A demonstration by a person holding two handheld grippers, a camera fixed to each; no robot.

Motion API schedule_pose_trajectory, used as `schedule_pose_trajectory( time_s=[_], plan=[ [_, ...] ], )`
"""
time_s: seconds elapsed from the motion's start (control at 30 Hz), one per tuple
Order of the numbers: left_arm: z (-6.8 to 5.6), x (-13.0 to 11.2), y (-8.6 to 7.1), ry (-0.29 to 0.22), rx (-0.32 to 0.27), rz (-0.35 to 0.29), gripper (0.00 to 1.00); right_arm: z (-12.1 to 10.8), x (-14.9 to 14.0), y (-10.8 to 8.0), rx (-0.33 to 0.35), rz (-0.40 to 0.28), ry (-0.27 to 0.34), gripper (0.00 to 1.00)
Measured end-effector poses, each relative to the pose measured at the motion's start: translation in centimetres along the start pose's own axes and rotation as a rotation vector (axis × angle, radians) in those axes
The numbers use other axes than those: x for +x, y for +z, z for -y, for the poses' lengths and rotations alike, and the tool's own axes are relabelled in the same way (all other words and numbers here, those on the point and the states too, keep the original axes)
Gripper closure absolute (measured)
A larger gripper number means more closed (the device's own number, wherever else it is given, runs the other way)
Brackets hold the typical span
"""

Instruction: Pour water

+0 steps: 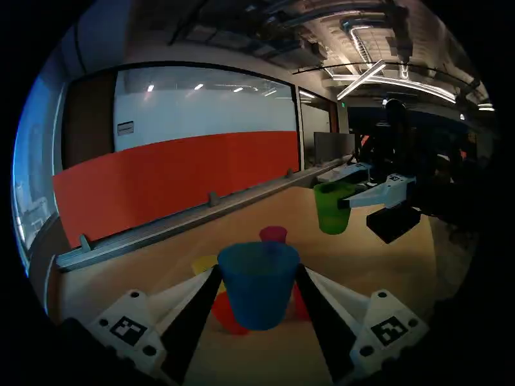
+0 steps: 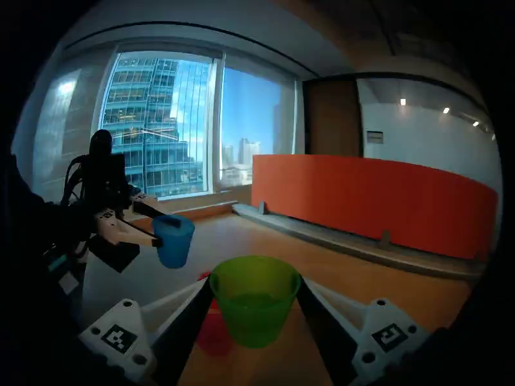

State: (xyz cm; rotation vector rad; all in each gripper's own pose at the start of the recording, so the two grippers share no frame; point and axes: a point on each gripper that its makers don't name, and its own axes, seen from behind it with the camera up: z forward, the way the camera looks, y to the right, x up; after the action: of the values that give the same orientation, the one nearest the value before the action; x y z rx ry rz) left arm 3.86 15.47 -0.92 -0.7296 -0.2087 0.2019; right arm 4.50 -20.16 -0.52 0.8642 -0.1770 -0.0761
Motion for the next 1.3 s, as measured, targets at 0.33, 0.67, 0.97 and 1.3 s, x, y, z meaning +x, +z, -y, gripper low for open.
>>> schedule_pose_trajectory(
  time_s=[0.33, 0.67, 0.97, 1.3],
  plan=[
    [-0.6, -2.9, 0.5, 0.002, -0.022, 0.089, 0.16, -0.6, -3.4, 0.0, 0.002, 0.092, 0.012, 0.09],
    [-1.3, -5.6, 0.8, 0.026, -0.045, 0.181, 0.16, -1.1, -6.2, 0.2, 0.004, 0.168, 0.012, 0.09],
    [-2.4, -7.8, 0.9, 0.056, -0.084, 0.252, 0.16, -1.5, -8.1, 0.2, 0.007, 0.214, 0.024, 0.09],
    [-3.2, -10.3, 1.4, 0.092, -0.121, 0.319, 0.16, -1.7, -9.7, 0.4, 0.013, 0.250, 0.032, 0.09]
  ],
)
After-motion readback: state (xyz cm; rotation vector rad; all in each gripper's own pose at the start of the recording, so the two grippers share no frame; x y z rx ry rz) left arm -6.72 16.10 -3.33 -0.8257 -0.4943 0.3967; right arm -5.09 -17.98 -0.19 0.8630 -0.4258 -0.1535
